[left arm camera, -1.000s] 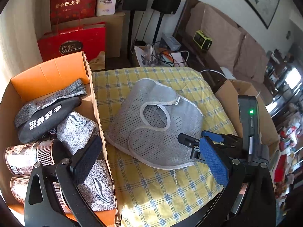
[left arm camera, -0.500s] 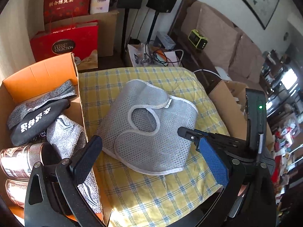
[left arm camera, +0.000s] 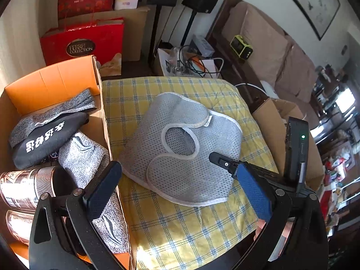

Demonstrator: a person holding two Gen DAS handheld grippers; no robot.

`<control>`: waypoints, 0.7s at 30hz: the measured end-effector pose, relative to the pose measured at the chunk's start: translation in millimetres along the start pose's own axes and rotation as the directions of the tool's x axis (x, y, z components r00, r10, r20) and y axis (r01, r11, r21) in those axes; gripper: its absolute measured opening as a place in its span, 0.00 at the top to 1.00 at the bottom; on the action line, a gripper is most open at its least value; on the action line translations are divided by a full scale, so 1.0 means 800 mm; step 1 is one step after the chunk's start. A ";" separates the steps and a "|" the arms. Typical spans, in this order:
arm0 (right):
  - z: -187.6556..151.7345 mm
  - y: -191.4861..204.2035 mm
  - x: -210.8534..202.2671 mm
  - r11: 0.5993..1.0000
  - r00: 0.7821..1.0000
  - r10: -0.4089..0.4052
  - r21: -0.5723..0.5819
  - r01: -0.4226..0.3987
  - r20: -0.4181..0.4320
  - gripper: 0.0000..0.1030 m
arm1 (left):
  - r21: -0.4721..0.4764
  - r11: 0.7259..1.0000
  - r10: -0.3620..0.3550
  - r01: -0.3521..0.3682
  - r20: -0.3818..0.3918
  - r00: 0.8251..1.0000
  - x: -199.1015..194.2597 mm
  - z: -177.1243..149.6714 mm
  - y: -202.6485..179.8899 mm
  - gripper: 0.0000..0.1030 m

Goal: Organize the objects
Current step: 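Grasp the white mesh garment with the right gripper while the left gripper grasps it too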

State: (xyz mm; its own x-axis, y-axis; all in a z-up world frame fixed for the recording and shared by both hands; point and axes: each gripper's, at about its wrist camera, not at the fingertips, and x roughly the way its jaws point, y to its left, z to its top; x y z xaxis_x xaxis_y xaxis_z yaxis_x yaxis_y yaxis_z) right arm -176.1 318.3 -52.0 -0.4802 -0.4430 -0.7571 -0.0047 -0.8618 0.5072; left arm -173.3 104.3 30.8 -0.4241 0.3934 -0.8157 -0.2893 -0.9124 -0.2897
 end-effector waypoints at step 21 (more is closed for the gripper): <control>-0.014 -0.087 -0.102 0.972 0.976 -0.220 -0.089 0.219 -0.001 0.86 | 0.125 0.992 0.016 0.006 -0.177 0.984 0.124 -0.019 -0.103 0.01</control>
State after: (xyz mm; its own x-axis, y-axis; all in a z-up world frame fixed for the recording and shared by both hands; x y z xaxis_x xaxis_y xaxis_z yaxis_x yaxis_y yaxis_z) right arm -127.1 412.1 -30.2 -0.4668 -0.2430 -0.8503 -0.0313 -0.9563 0.2906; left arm -178.8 217.3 -33.9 -0.2703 0.3525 -0.8959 -0.3967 -0.8887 -0.2299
